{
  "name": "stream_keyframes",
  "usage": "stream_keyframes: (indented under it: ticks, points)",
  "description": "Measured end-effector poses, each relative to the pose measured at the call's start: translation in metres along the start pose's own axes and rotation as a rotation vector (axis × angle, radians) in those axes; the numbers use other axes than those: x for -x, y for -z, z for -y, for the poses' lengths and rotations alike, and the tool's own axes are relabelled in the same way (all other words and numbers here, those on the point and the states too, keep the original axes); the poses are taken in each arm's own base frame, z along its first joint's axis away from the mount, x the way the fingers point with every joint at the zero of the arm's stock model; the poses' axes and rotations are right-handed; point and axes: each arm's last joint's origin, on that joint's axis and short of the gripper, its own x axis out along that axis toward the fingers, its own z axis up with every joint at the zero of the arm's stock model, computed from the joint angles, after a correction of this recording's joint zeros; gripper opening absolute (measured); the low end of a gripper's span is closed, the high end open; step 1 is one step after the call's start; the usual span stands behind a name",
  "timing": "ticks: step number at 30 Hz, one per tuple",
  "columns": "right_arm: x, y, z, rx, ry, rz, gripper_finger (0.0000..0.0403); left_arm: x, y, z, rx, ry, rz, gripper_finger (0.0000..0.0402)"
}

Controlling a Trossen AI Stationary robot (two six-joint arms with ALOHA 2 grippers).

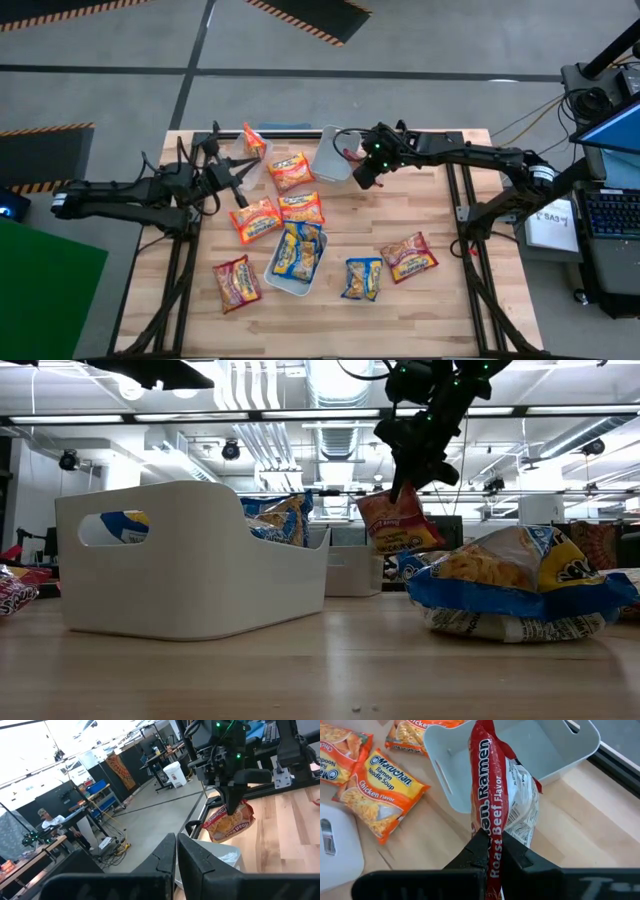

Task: Sort Maruchan noodles
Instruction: Put the top red noodle pack into the gray bin

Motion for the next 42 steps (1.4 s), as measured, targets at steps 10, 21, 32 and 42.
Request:
stream_keyframes:
  ticks: [10, 21, 32, 42]
  points:
    - [0.0, 0.0, 0.0, 0.019, -0.002, 0.005, 0.0013, 0.0, 0.0, 0.0, 0.006, 0.0, 0.0, 0.0]
    - [0.001, -0.027, 0.004, 0.055, -0.213, 0.192, 0.0013, 0.0, 0.0, 0.0, 0.008, -0.001, 0.002, 0.0]
    - [-0.015, -0.055, 0.036, 0.033, -0.26, 0.368, 0.0013, 0.0, 0.0, 0.0, 0.012, -0.001, 0.001, 0.0]
    - [-0.061, -0.062, 0.085, -0.027, -0.287, 0.276, 0.0013, 0.0, 0.0, 0.0, 0.009, 0.002, -0.004, 0.0]
